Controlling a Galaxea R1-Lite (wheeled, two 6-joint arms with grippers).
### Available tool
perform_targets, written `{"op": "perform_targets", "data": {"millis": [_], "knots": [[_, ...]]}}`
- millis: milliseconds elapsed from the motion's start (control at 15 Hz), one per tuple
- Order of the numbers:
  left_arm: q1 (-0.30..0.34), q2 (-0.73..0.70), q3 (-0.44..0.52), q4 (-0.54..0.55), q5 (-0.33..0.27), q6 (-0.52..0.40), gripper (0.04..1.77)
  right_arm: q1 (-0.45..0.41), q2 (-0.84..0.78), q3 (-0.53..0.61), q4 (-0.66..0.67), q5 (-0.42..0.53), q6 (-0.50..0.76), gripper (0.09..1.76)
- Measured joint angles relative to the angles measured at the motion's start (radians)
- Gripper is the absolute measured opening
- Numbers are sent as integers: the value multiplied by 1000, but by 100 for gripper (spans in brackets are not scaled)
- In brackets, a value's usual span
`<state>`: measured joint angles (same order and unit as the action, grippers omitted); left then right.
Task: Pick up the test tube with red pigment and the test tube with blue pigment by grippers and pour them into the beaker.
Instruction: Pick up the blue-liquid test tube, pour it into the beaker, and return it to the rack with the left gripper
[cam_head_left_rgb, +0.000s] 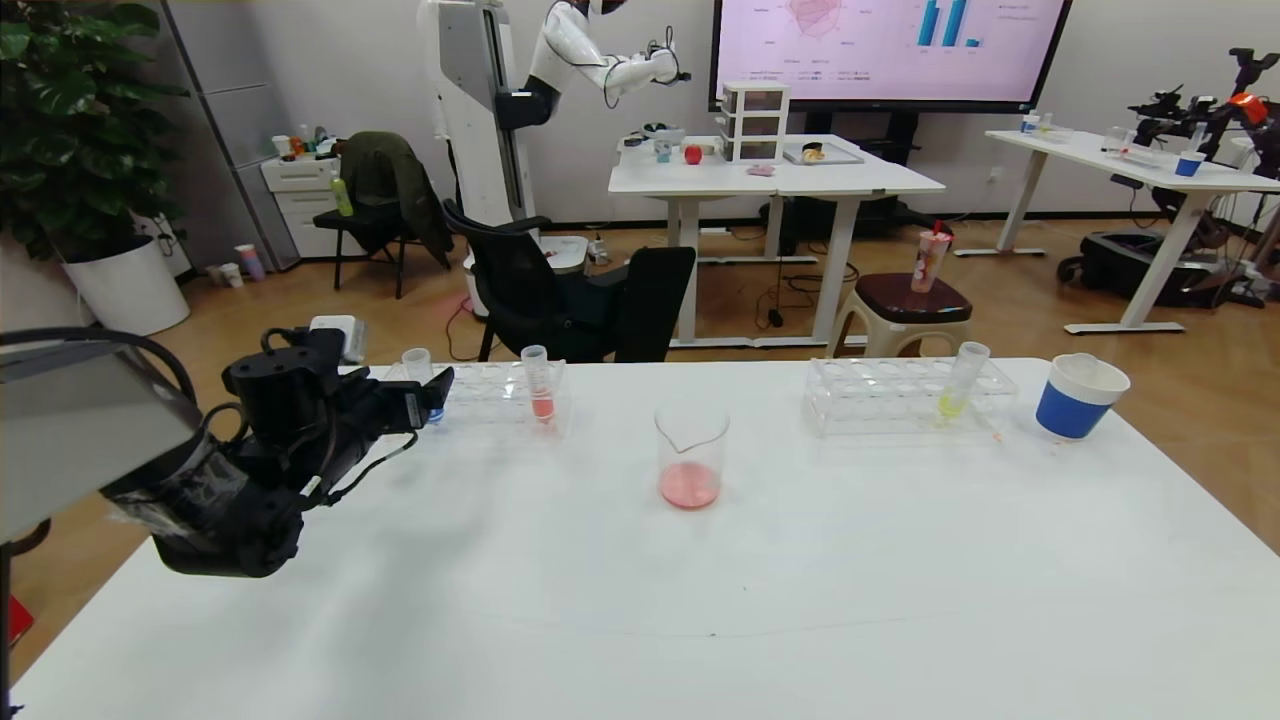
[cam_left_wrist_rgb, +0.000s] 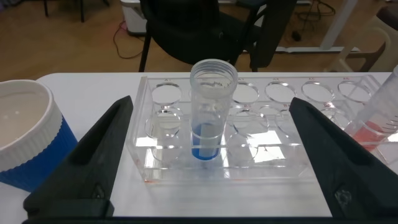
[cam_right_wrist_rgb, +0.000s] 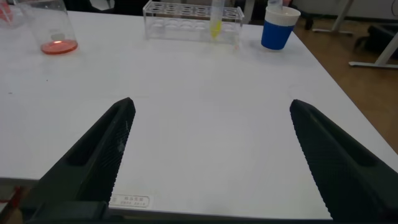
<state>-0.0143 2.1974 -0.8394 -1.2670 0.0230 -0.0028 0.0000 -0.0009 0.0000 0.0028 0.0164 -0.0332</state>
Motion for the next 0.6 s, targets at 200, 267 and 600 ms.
{"op": "perform_targets", "data": {"millis": [200,267,600], "knots": [[0,58,-82,9,1,0,175,0,0,0,0,0,0,174],[1,74,-101,8,1,0,175,0,0,0,0,0,0,174],[0,102,-137,7,1,-1,174,0,0,0,0,0,0,174]]}}
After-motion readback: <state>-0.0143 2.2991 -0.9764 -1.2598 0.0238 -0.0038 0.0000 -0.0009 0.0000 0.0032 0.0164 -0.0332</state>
